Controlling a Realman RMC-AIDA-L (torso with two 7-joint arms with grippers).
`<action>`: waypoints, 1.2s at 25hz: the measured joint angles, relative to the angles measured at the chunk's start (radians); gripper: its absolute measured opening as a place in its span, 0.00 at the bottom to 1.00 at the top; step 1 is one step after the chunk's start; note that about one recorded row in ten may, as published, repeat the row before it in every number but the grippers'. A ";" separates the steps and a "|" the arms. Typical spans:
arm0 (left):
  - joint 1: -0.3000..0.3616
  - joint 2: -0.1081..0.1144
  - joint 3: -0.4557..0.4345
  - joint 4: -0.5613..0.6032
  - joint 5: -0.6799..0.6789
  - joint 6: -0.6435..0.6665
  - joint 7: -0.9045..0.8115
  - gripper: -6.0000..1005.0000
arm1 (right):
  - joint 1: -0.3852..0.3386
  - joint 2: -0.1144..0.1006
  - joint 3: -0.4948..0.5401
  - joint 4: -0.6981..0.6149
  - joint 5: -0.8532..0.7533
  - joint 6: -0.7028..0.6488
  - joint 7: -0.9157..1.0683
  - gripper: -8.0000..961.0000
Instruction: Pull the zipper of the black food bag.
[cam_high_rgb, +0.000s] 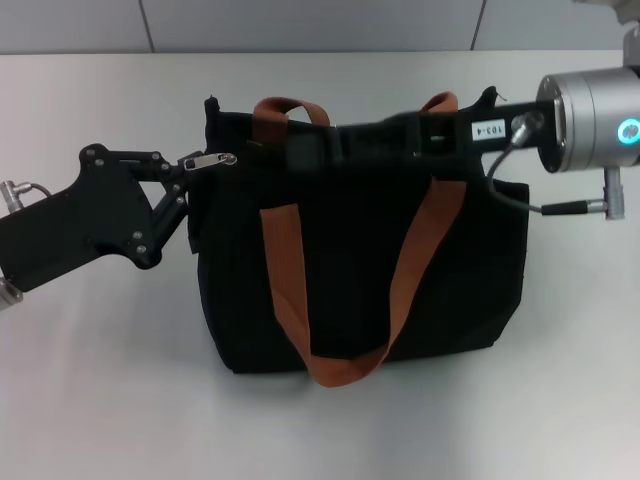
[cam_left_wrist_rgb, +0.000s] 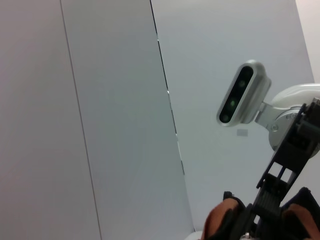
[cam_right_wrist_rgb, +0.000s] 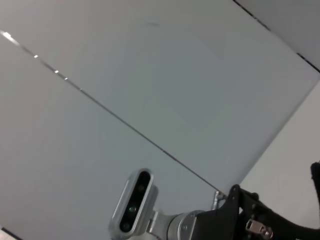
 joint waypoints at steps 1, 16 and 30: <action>0.001 0.000 0.000 0.000 -0.005 0.000 0.000 0.03 | 0.005 -0.001 0.000 -0.002 0.000 0.001 0.017 0.87; 0.014 0.000 0.002 -0.003 -0.009 -0.006 0.026 0.03 | 0.061 -0.008 -0.014 -0.081 -0.038 0.008 0.221 0.87; 0.020 0.000 0.001 -0.003 -0.010 -0.009 0.027 0.03 | 0.090 0.002 -0.140 -0.093 -0.043 0.057 0.309 0.87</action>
